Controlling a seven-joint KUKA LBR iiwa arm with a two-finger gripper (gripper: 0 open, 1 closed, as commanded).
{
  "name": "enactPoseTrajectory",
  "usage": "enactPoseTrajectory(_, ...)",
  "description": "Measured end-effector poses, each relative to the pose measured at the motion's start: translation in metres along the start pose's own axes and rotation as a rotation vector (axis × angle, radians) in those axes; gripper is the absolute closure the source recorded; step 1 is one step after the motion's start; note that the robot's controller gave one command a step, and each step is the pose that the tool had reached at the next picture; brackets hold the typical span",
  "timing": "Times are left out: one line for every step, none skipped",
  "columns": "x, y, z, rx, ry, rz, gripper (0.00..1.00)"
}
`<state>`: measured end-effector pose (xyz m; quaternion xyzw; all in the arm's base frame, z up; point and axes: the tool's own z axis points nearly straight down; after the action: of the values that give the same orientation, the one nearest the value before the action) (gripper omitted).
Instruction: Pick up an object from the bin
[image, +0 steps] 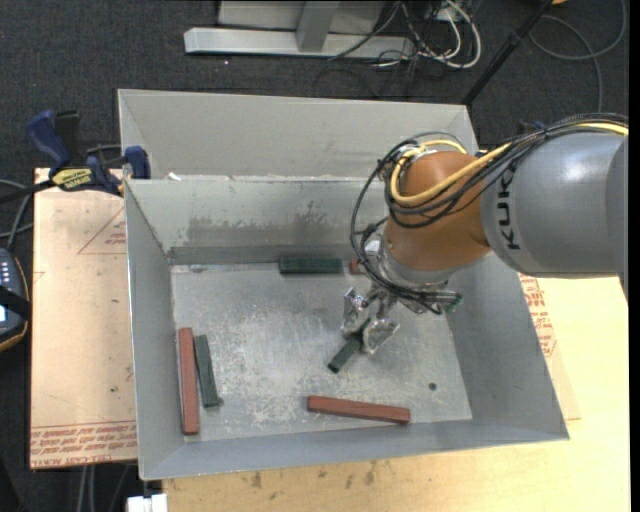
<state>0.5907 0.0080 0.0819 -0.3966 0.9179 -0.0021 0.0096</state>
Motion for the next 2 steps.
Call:
enactPoseTrajectory(0.002, 0.003, -0.009, -0.011, 0.012, 0.000, 1.00)
enactPoseTrajectory(0.002, 0.003, -0.027, -0.014, 0.015, 0.001, 1.00)
